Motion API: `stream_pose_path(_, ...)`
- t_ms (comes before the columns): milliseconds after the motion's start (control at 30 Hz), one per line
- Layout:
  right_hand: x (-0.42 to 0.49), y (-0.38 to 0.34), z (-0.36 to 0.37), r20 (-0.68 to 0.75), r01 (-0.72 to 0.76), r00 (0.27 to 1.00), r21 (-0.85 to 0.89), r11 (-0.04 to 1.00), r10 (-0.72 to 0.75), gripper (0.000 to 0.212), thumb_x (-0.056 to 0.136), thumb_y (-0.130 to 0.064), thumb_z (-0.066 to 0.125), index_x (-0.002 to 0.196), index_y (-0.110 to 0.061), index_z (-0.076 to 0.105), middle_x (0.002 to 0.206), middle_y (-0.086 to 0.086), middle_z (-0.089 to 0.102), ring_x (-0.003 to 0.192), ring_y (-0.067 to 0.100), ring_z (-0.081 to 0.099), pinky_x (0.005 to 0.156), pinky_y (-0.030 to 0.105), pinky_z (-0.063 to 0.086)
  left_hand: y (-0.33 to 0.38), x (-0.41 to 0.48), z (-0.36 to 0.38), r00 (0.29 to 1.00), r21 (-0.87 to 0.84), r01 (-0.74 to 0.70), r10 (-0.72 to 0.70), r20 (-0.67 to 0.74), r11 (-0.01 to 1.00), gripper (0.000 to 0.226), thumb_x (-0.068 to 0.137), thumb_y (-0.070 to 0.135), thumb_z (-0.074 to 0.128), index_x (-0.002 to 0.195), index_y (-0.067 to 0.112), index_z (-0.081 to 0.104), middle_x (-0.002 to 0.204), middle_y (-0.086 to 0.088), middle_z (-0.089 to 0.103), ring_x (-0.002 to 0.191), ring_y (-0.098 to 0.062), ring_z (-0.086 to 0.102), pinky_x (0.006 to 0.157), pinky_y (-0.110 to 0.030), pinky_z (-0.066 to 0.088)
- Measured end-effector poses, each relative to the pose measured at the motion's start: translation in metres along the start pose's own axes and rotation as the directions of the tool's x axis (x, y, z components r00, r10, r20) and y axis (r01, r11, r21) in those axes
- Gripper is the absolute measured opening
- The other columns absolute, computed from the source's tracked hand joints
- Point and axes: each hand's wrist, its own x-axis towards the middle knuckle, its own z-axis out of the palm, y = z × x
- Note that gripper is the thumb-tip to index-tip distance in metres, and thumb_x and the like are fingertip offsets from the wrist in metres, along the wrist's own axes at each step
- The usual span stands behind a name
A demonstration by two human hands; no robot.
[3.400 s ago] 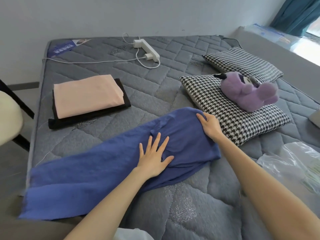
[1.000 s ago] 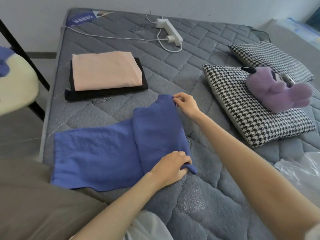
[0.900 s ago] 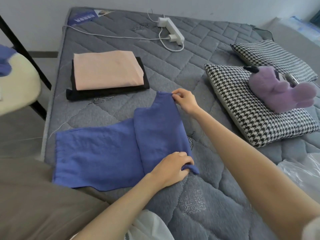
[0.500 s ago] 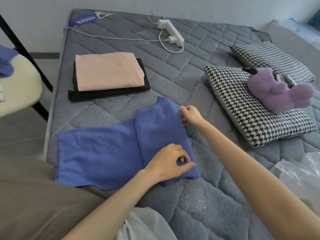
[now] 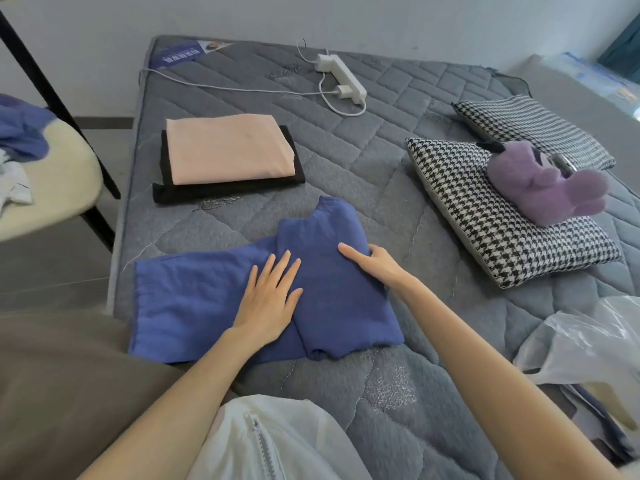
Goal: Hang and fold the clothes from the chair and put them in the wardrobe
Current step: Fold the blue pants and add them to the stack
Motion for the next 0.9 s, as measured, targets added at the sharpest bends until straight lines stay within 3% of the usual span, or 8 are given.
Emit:
stream_pose_path(67,-0.005,0.0,0.003,0.054,0.021,0.998,0.084,0.996,-0.025,0.04,0.08,-0.052,0.071,0.106,-0.022,0.062,0.104,-0.006,0.07,0.091,0.01,0.068,0.07,0.021,0.053,-0.001,-0.003,0.0,1.0,0.034,-0.012,0.011,0.025,0.999,0.078,0.083,0.058,-0.01,0.153,0.026,-0.002,0.16,0.006,-0.011,0.148,-0.018,-0.009,0.117,-0.039,-0.007)
stream_pose_path(133,-0.006,0.004,0.006,0.08,0.015,0.996,0.152,0.988,-0.027,0.04,0.08,-0.047,0.074,0.11,-0.023,0.063,0.108,-0.004,0.071,0.095,0.013,0.069,0.076,0.026,0.055,-0.001,-0.003,0.0,1.0,0.001,-0.005,0.005,0.02,1.0,0.083,0.077,0.058,-0.014,0.153,0.026,-0.002,0.16,0.007,-0.011,0.148,-0.018,-0.01,0.117,-0.039,-0.009)
stream_pose_path(300,-0.001,0.007,-0.001,-0.031,0.087,0.996,0.168,0.982,-0.083,0.03,0.087,-0.036,0.069,0.113,-0.02,0.063,0.109,-0.002,0.07,0.098,0.015,0.067,0.074,0.023,0.053,0.004,-0.003,-0.002,0.999,-0.023,0.013,-0.012,0.034,1.0,0.059,0.102,0.047,0.017,0.152,0.027,-0.007,0.159,0.008,-0.014,0.147,-0.018,-0.014,0.117,-0.043,-0.01)
stream_pose_path(467,0.008,-0.007,-0.022,-0.118,0.19,0.976,0.043,0.981,-0.184,0.027,0.09,-0.029,0.067,0.114,-0.018,0.064,0.107,-0.002,0.069,0.098,0.013,0.065,0.082,0.024,0.05,0.018,0.01,-0.006,0.997,-0.091,0.019,-0.012,0.076,0.996,0.06,0.102,0.047,0.02,0.152,0.029,-0.008,0.159,0.009,-0.015,0.147,-0.019,-0.015,0.117,-0.046,-0.009)
stream_pose_path(700,0.017,-0.025,-0.078,-0.322,0.189,0.914,-0.197,0.962,-0.245,0.022,0.087,-0.032,0.069,0.107,-0.023,0.065,0.104,-0.002,0.068,0.104,0.019,0.062,0.094,0.036,0.047,0.045,0.041,-0.015,0.99,-0.244,0.03,0.005,0.144,0.969,0.06,0.103,0.041,0.026,0.153,0.027,-0.004,0.16,0.006,-0.014,0.148,-0.019,-0.01,0.119,-0.044,-0.004)
stream_pose_path(900,0.011,-0.05,-0.07,-0.185,0.202,0.926,-0.498,0.844,-0.33,0.028,0.089,-0.038,0.063,0.107,-0.017,0.062,0.109,0.006,0.068,0.105,0.028,0.06,0.091,0.039,0.045,0.017,0.03,-0.029,1.0,-0.479,-0.018,0.028,0.013,0.878,0.056,0.102,0.022,0.04,0.153,0.021,0.016,0.16,0.009,0.01,0.147,-0.009,0.01,0.115,-0.024,0.017)
